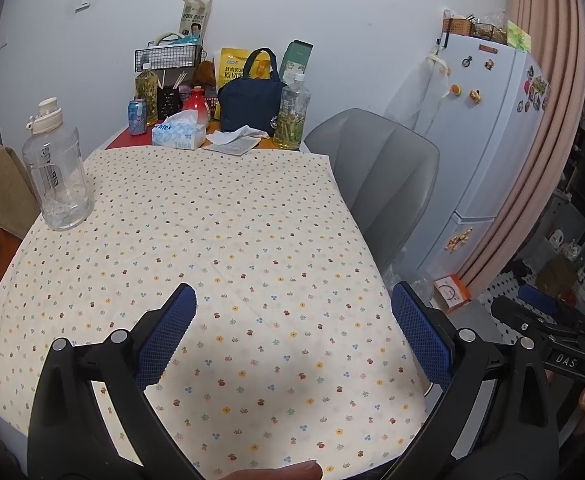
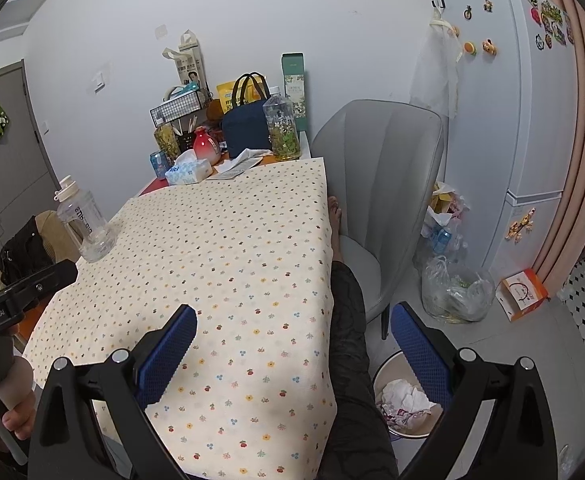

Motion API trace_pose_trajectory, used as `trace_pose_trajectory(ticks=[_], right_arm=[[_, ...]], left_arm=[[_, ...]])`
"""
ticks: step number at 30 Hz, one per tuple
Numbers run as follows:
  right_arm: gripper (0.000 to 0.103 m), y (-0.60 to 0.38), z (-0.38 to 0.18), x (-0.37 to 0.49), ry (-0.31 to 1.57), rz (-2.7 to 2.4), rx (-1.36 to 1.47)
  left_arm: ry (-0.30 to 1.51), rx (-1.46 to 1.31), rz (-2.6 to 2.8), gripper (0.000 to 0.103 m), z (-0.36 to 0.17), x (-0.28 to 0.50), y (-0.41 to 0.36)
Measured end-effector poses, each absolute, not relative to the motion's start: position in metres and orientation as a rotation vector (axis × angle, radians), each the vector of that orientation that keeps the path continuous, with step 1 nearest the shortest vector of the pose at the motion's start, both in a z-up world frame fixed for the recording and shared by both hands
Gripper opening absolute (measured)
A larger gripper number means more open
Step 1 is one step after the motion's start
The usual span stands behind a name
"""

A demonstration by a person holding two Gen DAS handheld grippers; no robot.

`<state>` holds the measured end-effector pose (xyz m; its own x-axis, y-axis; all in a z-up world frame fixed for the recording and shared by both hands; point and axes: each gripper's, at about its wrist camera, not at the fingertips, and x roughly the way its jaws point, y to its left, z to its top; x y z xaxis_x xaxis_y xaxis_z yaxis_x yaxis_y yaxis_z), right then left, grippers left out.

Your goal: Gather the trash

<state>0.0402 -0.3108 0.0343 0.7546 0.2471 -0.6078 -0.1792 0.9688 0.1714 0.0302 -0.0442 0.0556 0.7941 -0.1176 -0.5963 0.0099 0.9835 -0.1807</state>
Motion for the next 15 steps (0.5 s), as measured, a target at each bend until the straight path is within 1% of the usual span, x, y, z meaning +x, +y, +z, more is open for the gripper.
trace_pose_trajectory(ticks=[15], right_arm=[[0.095,-0.3097,0.0342,0.0399,0.677,0.233,0.105]], left_arm=[[0.653,-0.178,-0.063,0.097,0.0527,0.0298,-0.0423]])
